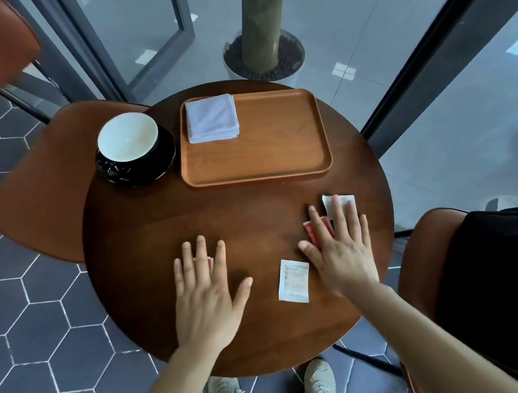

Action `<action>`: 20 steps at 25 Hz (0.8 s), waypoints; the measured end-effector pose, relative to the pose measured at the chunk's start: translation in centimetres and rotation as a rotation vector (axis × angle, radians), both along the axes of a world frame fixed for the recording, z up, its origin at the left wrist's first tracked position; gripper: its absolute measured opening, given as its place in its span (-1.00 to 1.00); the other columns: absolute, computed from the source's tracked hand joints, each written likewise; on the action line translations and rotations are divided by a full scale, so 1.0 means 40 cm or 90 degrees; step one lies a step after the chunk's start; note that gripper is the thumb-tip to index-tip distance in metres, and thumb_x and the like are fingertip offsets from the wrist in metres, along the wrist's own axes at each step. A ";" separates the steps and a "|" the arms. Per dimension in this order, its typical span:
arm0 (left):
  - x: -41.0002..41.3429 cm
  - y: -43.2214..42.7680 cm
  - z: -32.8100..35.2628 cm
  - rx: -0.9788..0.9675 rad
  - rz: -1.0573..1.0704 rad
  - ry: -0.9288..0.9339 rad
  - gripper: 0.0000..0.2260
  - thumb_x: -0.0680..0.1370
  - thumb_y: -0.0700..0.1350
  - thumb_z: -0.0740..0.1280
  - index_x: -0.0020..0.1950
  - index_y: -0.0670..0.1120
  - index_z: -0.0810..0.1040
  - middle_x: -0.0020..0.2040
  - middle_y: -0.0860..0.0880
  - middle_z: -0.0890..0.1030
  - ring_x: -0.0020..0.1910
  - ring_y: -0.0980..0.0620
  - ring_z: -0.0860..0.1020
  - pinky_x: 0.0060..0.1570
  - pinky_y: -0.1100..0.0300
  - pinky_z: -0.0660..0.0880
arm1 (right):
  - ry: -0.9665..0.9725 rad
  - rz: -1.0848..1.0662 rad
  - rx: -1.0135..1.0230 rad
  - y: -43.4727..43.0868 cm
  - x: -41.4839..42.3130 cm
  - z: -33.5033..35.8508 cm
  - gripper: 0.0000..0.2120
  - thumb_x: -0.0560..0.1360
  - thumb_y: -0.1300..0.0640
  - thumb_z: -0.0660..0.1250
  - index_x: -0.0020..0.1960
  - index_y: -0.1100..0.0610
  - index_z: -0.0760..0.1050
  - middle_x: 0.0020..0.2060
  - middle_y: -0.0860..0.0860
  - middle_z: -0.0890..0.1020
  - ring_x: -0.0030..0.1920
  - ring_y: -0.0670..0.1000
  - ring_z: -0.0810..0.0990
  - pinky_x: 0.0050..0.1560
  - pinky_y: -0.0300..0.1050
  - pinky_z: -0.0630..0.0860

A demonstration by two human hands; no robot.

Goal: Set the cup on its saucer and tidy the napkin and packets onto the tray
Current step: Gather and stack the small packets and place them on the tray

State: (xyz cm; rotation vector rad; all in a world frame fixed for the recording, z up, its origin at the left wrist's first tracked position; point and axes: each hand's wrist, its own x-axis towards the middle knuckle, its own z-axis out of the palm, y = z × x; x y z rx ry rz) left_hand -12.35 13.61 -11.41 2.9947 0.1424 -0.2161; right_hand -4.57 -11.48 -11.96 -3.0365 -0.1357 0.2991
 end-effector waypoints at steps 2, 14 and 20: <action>0.011 -0.050 0.000 0.007 0.007 0.007 -0.32 0.60 0.28 0.00 0.60 -0.10 0.15 0.62 -0.22 0.07 0.61 -0.23 -0.05 0.55 -0.21 0.03 | -0.001 0.038 0.032 0.048 -0.013 -0.003 -0.33 0.58 -0.40 -0.24 0.60 -0.13 -0.15 0.61 0.08 -0.22 0.57 0.18 -0.34 0.54 0.27 -0.19; -0.046 -0.030 0.000 0.009 -0.059 0.003 -0.31 0.61 0.24 -0.01 0.60 -0.18 0.09 0.62 -0.20 0.06 0.61 -0.18 0.05 0.53 -0.21 0.11 | -0.016 0.148 0.007 0.051 -0.152 0.016 -0.24 0.57 -0.42 -0.07 0.61 0.02 0.03 0.61 0.06 0.05 0.59 0.22 -0.06 0.50 0.37 0.04; -0.016 -0.049 0.011 -0.062 -0.043 -0.025 -0.32 0.61 0.24 0.01 0.63 -0.10 0.00 0.64 -0.15 0.00 0.62 -0.15 -0.05 0.56 -0.15 0.04 | -0.049 0.104 0.060 0.094 -0.126 0.022 -0.28 0.58 -0.39 -0.05 0.61 -0.01 0.04 0.61 0.02 0.06 0.60 0.14 -0.07 0.54 0.29 0.00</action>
